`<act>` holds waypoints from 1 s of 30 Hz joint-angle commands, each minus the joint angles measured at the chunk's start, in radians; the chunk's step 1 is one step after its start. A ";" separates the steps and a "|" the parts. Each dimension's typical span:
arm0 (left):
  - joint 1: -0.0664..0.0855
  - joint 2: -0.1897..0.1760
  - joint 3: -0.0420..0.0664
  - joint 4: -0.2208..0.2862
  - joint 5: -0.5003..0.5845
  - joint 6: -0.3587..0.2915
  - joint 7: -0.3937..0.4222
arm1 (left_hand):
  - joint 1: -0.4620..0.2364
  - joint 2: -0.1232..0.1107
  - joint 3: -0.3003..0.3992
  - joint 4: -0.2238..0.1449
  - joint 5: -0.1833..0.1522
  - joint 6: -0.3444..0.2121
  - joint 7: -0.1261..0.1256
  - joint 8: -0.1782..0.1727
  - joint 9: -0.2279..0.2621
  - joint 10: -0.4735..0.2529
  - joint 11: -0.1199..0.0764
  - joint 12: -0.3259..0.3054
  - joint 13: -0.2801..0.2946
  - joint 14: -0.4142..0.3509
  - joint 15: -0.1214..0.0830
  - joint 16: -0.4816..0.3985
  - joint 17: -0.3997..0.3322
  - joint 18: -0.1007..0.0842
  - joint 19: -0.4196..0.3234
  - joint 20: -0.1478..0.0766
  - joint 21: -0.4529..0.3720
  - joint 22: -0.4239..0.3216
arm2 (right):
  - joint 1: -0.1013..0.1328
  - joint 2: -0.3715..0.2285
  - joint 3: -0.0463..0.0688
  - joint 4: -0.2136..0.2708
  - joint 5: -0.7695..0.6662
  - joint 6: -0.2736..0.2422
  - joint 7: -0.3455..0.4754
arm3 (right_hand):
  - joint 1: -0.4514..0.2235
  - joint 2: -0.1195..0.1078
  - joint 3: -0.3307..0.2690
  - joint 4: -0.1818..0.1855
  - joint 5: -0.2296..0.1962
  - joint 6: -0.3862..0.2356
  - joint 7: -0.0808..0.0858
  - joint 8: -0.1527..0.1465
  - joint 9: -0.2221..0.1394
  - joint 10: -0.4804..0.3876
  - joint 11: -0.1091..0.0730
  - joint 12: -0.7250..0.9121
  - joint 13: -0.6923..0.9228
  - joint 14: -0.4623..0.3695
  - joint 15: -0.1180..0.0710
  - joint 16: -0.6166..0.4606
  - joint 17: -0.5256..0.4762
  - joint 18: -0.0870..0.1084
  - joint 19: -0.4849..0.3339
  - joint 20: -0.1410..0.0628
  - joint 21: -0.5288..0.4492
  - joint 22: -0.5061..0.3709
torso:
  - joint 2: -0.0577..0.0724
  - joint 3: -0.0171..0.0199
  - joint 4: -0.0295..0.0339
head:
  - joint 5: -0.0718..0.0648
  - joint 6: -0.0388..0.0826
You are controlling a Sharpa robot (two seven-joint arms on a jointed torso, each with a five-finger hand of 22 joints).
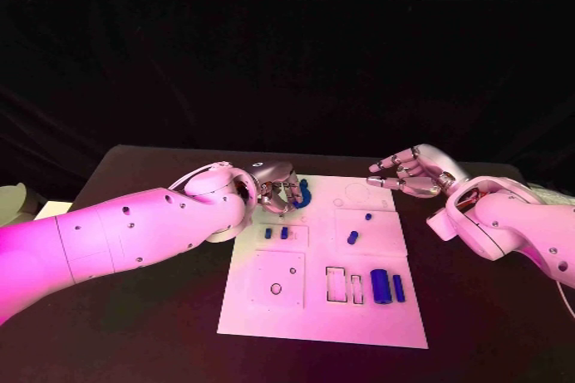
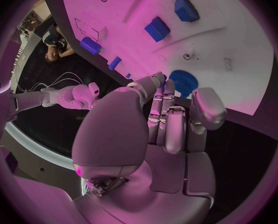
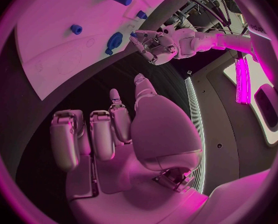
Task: Assemble the parts on the task board
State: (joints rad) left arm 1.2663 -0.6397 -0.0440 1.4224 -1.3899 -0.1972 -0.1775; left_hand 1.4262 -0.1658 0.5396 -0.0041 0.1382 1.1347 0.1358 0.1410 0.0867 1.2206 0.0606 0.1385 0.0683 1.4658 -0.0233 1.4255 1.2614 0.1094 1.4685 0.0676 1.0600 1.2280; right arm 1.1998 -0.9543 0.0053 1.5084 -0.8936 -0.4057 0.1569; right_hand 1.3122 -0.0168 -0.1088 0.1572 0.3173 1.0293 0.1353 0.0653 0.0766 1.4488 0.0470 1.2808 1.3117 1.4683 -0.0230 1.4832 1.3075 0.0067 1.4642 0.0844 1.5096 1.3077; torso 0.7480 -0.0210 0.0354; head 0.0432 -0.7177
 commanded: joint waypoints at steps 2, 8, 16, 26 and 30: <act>0.000 -0.017 0.001 0.010 0.031 0.000 0.006 | -0.013 0.001 0.007 0.000 0.003 0.006 0.004 -0.007 0.001 0.003 0.008 -0.007 0.000 0.047 0.004 0.006 -0.001 -0.014 0.030 0.004 0.002 0.001 | -0.001 -0.001 0.000 0.001 -0.003 0.009 0.010 | 0.004 0.002 -0.006 0.002 0.003 0.001 -0.002 0.002 0.001 -0.001 0.000 -0.003 0.104 0.071 -0.003 -0.001 0.124 0.020 0.046 -0.003 -0.004 0.159 | 0.000 -0.0004 0.0005 | -0.002 -0.001; 0.000 -0.038 0.001 0.014 0.046 0.030 -0.002 | -0.023 -0.002 0.008 0.001 0.001 0.010 0.003 -0.009 0.001 0.006 0.008 -0.013 0.001 0.046 0.005 0.006 -0.003 -0.014 0.030 0.005 0.003 0.002 | -0.001 -0.001 0.000 0.001 -0.003 0.009 0.010 | 0.004 0.002 -0.006 0.002 0.003 0.001 -0.002 0.002 0.001 -0.001 0.000 -0.003 0.104 0.071 -0.003 -0.001 0.124 0.020 0.046 -0.003 -0.004 0.159 | 0.002 0.0003 -0.0005 | 0.002 0.000; -0.004 -0.057 0.000 0.012 0.053 0.052 -0.019 | -0.027 -0.004 0.008 0.002 0.000 0.011 0.003 -0.010 0.001 0.007 0.008 -0.016 0.001 0.046 0.005 0.006 -0.004 -0.014 0.029 0.005 0.003 0.002 | -0.001 0.000 0.000 0.000 -0.003 0.009 0.010 | 0.004 0.002 -0.006 0.002 0.003 0.001 -0.002 0.002 0.001 -0.001 0.000 -0.003 0.104 0.071 -0.003 -0.001 0.124 0.020 0.046 -0.003 -0.004 0.159 | 0.000 -0.0003 0.0010 | 0.002 -0.001; -0.015 -0.060 0.000 0.004 0.052 0.068 -0.022 | -0.033 -0.006 0.008 0.002 -0.001 0.011 0.002 -0.013 0.000 0.007 0.008 -0.021 0.001 0.046 0.005 0.006 -0.002 -0.014 0.029 0.006 0.003 0.003 | -0.001 0.001 0.000 0.000 -0.003 0.009 0.010 | 0.004 0.002 -0.006 0.002 0.003 0.001 -0.002 0.002 0.001 -0.001 0.000 -0.003 0.104 0.071 -0.003 -0.001 0.124 0.020 0.046 -0.003 -0.004 0.159 | 0.001 0.0000 -0.0007 | 0.003 -0.001; -0.021 -0.056 0.000 0.001 0.043 0.066 -0.016 | -0.033 -0.007 0.008 0.002 -0.001 0.010 0.002 -0.013 0.000 0.007 0.008 -0.021 0.001 0.046 0.005 0.007 -0.001 -0.014 0.029 0.006 0.003 0.003 | -0.001 0.001 0.000 0.000 -0.003 0.008 0.010 | 0.004 0.002 -0.006 0.002 0.003 0.001 -0.002 0.002 0.001 -0.001 0.000 -0.003 0.104 0.071 -0.003 -0.001 0.124 0.020 0.046 -0.003 -0.004 0.159 | 0.002 -0.0001 -0.0014 | 0.003 0.000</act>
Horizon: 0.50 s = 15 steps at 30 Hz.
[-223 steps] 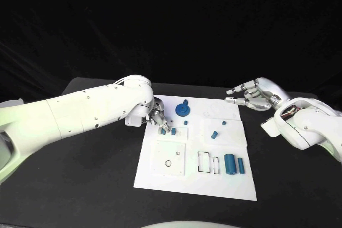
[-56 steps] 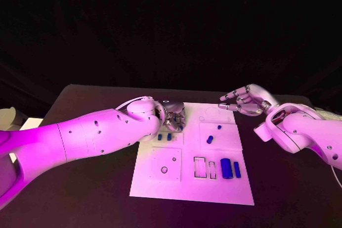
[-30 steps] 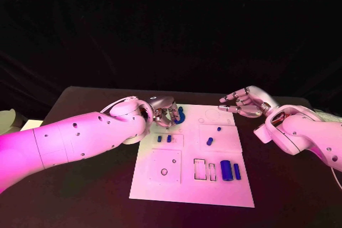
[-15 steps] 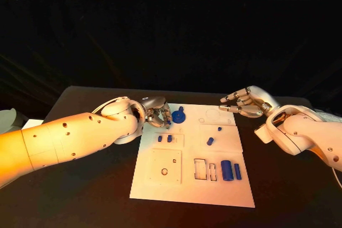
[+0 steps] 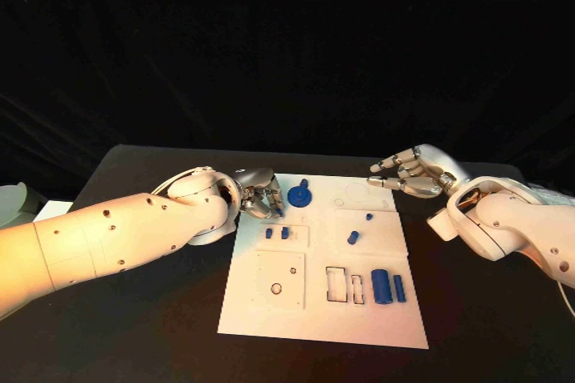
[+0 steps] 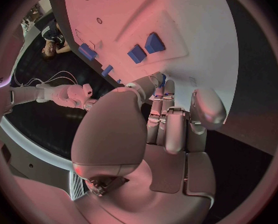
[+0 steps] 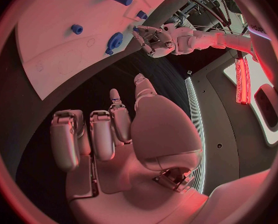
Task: Assemble the parts on the task board
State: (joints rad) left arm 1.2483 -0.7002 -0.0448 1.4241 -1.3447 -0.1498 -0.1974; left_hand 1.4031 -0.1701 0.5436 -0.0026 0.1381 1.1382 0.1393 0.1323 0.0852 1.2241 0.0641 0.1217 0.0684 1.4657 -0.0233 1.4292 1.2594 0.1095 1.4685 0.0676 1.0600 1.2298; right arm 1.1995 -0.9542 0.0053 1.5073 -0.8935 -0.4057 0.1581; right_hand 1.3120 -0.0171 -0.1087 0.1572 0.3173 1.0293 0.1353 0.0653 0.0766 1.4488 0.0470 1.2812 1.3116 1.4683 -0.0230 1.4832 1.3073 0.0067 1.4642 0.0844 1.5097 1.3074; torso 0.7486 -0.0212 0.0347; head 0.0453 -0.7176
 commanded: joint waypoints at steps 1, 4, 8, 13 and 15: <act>-0.004 0.005 0.000 -0.001 -0.003 0.019 0.004 | -0.010 -0.002 0.004 0.001 -0.001 0.007 -0.001 -0.004 0.002 0.003 0.004 -0.004 0.000 0.046 0.005 0.003 0.001 -0.014 0.029 0.006 0.003 0.001 | -0.001 0.001 0.000 0.002 -0.003 0.008 0.009 | 0.005 0.002 -0.006 0.002 0.003 0.001 -0.002 0.002 0.001 -0.001 0.000 -0.003 0.104 0.071 -0.003 -0.001 0.124 0.020 0.046 -0.003 -0.004 0.159 | 0.001 -0.0002 -0.0007 | 0.002 0.001; -0.006 0.008 0.000 -0.002 -0.006 0.019 0.005 | -0.010 -0.002 0.004 0.001 -0.001 0.007 -0.001 -0.004 0.002 0.003 0.004 -0.004 0.000 0.046 0.005 0.003 0.001 -0.014 0.029 0.006 0.003 0.001 | -0.001 0.000 0.000 0.002 -0.003 0.008 0.009 | 0.005 0.002 -0.006 0.002 0.003 0.001 -0.002 0.002 0.001 -0.001 0.000 -0.003 0.104 0.071 -0.003 -0.001 0.124 0.020 0.046 -0.003 -0.004 0.159 | 0.000 0.0003 -0.0001 | 0.003 -0.001; -0.008 0.010 0.001 -0.006 -0.012 0.019 0.001 | -0.010 -0.002 0.004 0.001 -0.002 0.007 -0.001 -0.005 0.002 0.004 0.004 -0.005 0.000 0.047 0.005 0.004 0.002 -0.014 0.029 0.006 0.002 0.000 | -0.001 0.000 0.000 0.002 -0.003 0.008 0.009 | 0.005 0.002 -0.006 0.002 0.003 0.001 -0.002 0.002 0.001 -0.001 0.000 -0.003 0.104 0.071 -0.003 -0.001 0.124 0.020 0.046 -0.003 -0.004 0.159 | 0.000 0.0007 0.0003 | 0.003 -0.002; -0.010 0.013 0.000 -0.008 -0.025 0.021 -0.004 | -0.010 -0.002 0.004 0.001 -0.002 0.007 -0.001 -0.005 0.002 0.004 0.004 -0.005 0.000 0.047 0.005 0.005 0.004 -0.013 0.029 0.006 0.001 0.000 | -0.001 0.001 0.000 0.002 -0.003 0.007 0.009 | 0.005 0.003 -0.007 0.002 0.004 0.001 -0.002 0.002 0.001 -0.001 0.000 -0.004 0.104 0.071 -0.003 -0.002 0.123 0.020 0.046 -0.003 -0.004 0.159 | 0.000 -0.0001 0.0006 | 0.001 -0.002; -0.010 0.014 0.000 -0.008 -0.026 0.022 -0.005 | -0.010 -0.002 0.004 0.001 -0.002 0.007 -0.001 -0.005 0.002 0.004 0.004 -0.005 0.000 0.047 0.005 0.005 0.004 -0.013 0.029 0.006 0.001 0.000 | -0.001 0.001 0.000 0.002 -0.003 0.007 0.009 | 0.005 0.003 -0.007 0.002 0.004 0.001 -0.002 0.002 0.001 -0.001 0.000 -0.004 0.104 0.071 -0.003 -0.002 0.123 0.020 0.046 -0.003 -0.004 0.159 | 0.000 0.0002 0.0005 | 0.002 -0.003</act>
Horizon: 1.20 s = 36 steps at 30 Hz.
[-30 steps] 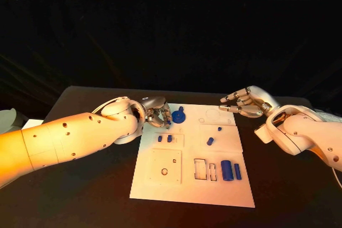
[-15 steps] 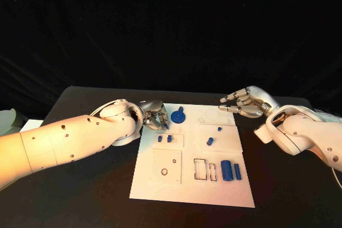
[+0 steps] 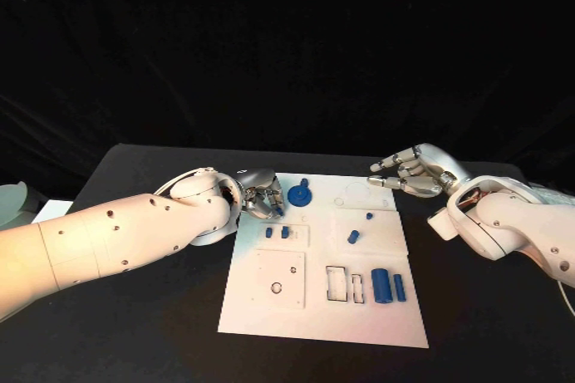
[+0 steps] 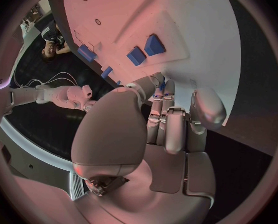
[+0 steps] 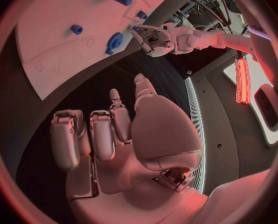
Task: Assemble the parts on the task board
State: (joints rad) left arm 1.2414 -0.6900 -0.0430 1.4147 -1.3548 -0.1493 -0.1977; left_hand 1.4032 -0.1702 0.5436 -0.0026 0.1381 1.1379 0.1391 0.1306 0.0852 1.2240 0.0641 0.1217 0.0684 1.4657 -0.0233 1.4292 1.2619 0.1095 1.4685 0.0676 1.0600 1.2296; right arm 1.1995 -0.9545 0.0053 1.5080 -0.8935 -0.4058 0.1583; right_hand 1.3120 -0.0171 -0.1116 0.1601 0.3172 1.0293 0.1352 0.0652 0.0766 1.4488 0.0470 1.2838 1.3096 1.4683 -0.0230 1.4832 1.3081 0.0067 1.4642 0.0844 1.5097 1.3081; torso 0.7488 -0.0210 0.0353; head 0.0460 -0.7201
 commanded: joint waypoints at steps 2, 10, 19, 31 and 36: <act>-0.003 0.006 -0.001 0.002 -0.017 0.022 -0.004 | -0.010 -0.002 0.005 0.001 -0.002 0.007 -0.001 -0.003 0.002 0.004 0.004 -0.005 0.001 0.047 0.005 0.005 0.001 -0.013 0.029 0.006 0.001 0.000 | -0.001 0.001 0.000 0.001 -0.003 0.008 0.009 | 0.005 0.003 -0.005 0.000 0.004 0.001 -0.002 0.002 0.001 -0.001 0.000 -0.007 0.106 0.071 -0.003 -0.002 0.122 0.020 0.046 -0.003 -0.004 0.158 | 0.001 -0.0001 -0.0006 | 0.003 0.000; -0.004 0.008 -0.001 0.004 -0.019 0.020 -0.002 | -0.013 0.001 0.007 0.000 -0.003 0.014 -0.004 -0.003 0.003 0.012 0.002 -0.007 0.002 0.047 0.004 0.005 0.002 -0.013 0.028 0.006 0.001 0.001 | -0.001 0.002 0.000 0.001 -0.003 0.008 0.008 | 0.005 0.003 -0.005 0.000 0.004 0.001 -0.002 0.002 0.001 -0.001 0.000 -0.007 0.106 0.071 -0.003 -0.002 0.122 0.020 0.046 -0.003 -0.004 0.158 | 0.001 -0.0001 -0.0006 | 0.001 -0.001; -0.004 0.007 -0.001 0.008 -0.019 0.012 0.001 | -0.015 0.002 0.007 -0.005 -0.004 0.029 -0.010 -0.001 0.006 0.033 -0.005 -0.007 0.007 0.047 -0.001 0.007 0.001 -0.011 0.027 0.003 -0.001 0.000 | -0.001 0.002 0.000 0.000 -0.003 0.009 0.008 | 0.005 0.003 -0.005 0.000 0.004 0.001 -0.002 0.002 0.001 -0.001 0.000 -0.007 0.106 0.071 -0.003 -0.002 0.122 0.020 0.046 -0.003 -0.004 0.158 | 0.000 -0.0001 -0.0004 | 0.002 -0.001; -0.004 0.009 -0.001 0.009 -0.019 0.019 -0.009 | -0.024 -0.003 0.001 -0.006 -0.006 0.031 -0.014 -0.004 0.006 0.039 -0.008 -0.012 0.009 0.047 -0.004 0.007 0.002 -0.009 0.026 0.001 -0.010 -0.005 | -0.001 0.002 0.000 -0.001 -0.003 0.011 0.007 | 0.005 0.003 -0.005 0.000 0.004 0.001 -0.002 0.002 0.001 -0.001 0.000 -0.007 0.106 0.071 -0.003 -0.002 0.122 0.020 0.046 -0.003 -0.004 0.158 | 0.000 0.0000 0.0001 | 0.002 -0.003; -0.004 0.009 -0.001 0.008 -0.019 0.027 -0.016 | -0.032 -0.007 -0.002 -0.005 -0.006 0.022 -0.013 -0.012 0.004 0.030 -0.005 -0.021 0.008 0.046 -0.003 0.007 0.000 -0.009 0.025 0.001 -0.017 -0.009 | -0.001 0.003 0.000 -0.002 -0.003 0.012 0.007 | 0.005 0.003 -0.005 0.000 0.004 0.001 -0.002 0.002 0.001 -0.001 0.000 -0.007 0.106 0.071 -0.003 -0.002 0.122 0.020 0.046 -0.003 -0.004 0.158 | 0.000 0.0004 -0.0005 | 0.002 -0.005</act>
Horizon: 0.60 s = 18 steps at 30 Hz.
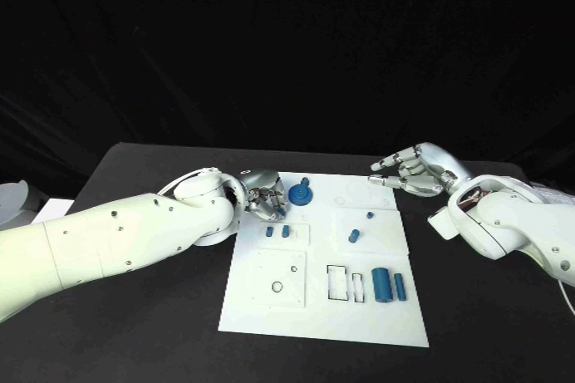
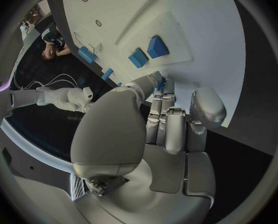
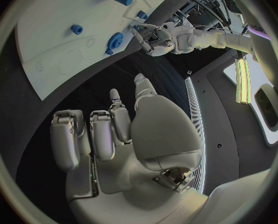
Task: Assemble the parts on the task board
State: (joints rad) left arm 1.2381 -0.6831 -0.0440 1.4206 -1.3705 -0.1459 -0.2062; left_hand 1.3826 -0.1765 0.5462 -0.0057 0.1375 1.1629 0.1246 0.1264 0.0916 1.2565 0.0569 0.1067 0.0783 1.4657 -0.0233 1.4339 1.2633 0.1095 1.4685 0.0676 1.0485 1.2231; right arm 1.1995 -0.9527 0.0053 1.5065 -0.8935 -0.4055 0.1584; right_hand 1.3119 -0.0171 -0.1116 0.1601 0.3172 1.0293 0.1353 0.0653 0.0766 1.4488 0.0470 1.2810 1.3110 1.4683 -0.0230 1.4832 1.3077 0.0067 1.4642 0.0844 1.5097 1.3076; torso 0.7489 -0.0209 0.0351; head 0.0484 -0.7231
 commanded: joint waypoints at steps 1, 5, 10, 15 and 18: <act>0.000 0.002 0.000 0.002 -0.003 0.025 -0.009 | -0.014 -0.002 -0.005 -0.002 -0.005 -0.005 0.002 -0.011 -0.004 -0.007 0.003 -0.009 -0.002 0.046 -0.003 0.002 -0.002 -0.009 0.025 0.001 -0.006 -0.003 | -0.001 0.002 0.000 -0.001 -0.003 0.012 0.007 | 0.005 0.003 -0.005 0.000 0.004 0.001 -0.002 0.002 0.001 -0.001 0.000 -0.004 0.104 0.071 -0.003 -0.002 0.123 0.020 0.046 -0.003 -0.004 0.158 | 0.000 0.0004 -0.0003 | -0.001 -0.002; 0.000 0.002 0.000 0.002 -0.003 0.034 -0.018 | -0.019 -0.006 -0.007 -0.001 -0.006 -0.015 0.004 -0.019 -0.007 -0.019 0.006 -0.016 -0.004 0.046 0.000 0.002 -0.002 -0.009 0.024 0.003 -0.011 -0.006 | -0.001 0.002 0.000 -0.001 -0.003 0.013 0.007 | 0.005 0.003 -0.005 0.000 0.004 0.001 -0.002 0.002 0.001 -0.001 0.000 -0.004 0.104 0.071 -0.003 -0.002 0.123 0.020 0.046 -0.003 -0.004 0.158 | 0.000 0.0001 -0.0002 | 0.000 -0.001; 0.000 0.003 0.000 0.001 -0.003 0.041 -0.023 | -0.033 -0.020 -0.016 0.002 -0.006 -0.046 0.007 -0.042 -0.016 -0.043 0.013 -0.026 -0.007 0.043 0.006 -0.002 -0.012 -0.008 0.022 0.006 -0.023 -0.012 | -0.001 0.002 0.000 -0.002 -0.003 0.013 0.007 | 0.005 0.003 -0.005 0.000 0.004 0.001 -0.002 0.002 0.001 -0.001 0.000 -0.004 0.104 0.071 -0.003 -0.002 0.123 0.020 0.046 -0.003 -0.004 0.158 | 0.000 -0.0003 0.0002 | 0.000 -0.002; 0.000 0.003 0.000 0.000 -0.003 0.043 -0.024 | -0.042 -0.033 -0.025 0.004 -0.005 -0.068 0.010 -0.058 -0.022 -0.067 0.019 -0.033 -0.010 0.039 0.010 -0.009 -0.027 -0.006 0.020 0.010 -0.037 -0.021 | -0.001 0.002 0.000 -0.003 -0.003 0.013 0.007 | 0.005 0.003 -0.005 0.000 0.004 0.001 -0.002 0.002 0.001 -0.001 0.000 -0.004 0.104 0.071 -0.003 -0.002 0.123 0.020 0.046 -0.003 -0.004 0.158 | 0.000 -0.0003 -0.0002 | 0.001 -0.001; 0.000 0.003 0.000 0.000 -0.003 0.041 -0.024 | -0.044 -0.035 -0.028 0.004 -0.005 -0.073 0.012 -0.060 -0.023 -0.073 0.021 -0.034 -0.010 0.038 0.011 -0.011 -0.032 -0.005 0.019 0.011 -0.042 -0.024 | -0.001 0.002 0.000 -0.003 -0.003 0.013 0.007 | 0.005 0.003 -0.005 0.000 0.004 0.001 -0.002 0.002 0.001 -0.001 0.000 -0.004 0.104 0.071 -0.003 -0.002 0.123 0.020 0.046 -0.003 -0.004 0.158 | 0.000 -0.0003 -0.0004 | 0.001 -0.001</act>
State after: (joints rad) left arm 1.2376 -0.6821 -0.0446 1.4191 -1.3708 -0.1216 -0.2260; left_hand 1.3476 -0.2070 0.5252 -0.0015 0.1380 1.0949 0.1391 0.0725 0.0693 1.1916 0.0784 0.0774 0.0691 1.4656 -0.0159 1.4281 1.2324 0.1095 1.4647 0.0713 1.0087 1.1995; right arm 1.1990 -0.9515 0.0053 1.5031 -0.8933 -0.4049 0.1583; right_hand 1.3119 -0.0172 -0.1115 0.1600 0.3172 1.0293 0.1353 0.0653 0.0766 1.4487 0.0470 1.2838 1.3093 1.4683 -0.0230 1.4832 1.3075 0.0067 1.4642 0.0844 1.5097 1.3074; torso 0.7484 -0.0209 0.0349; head 0.0488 -0.7242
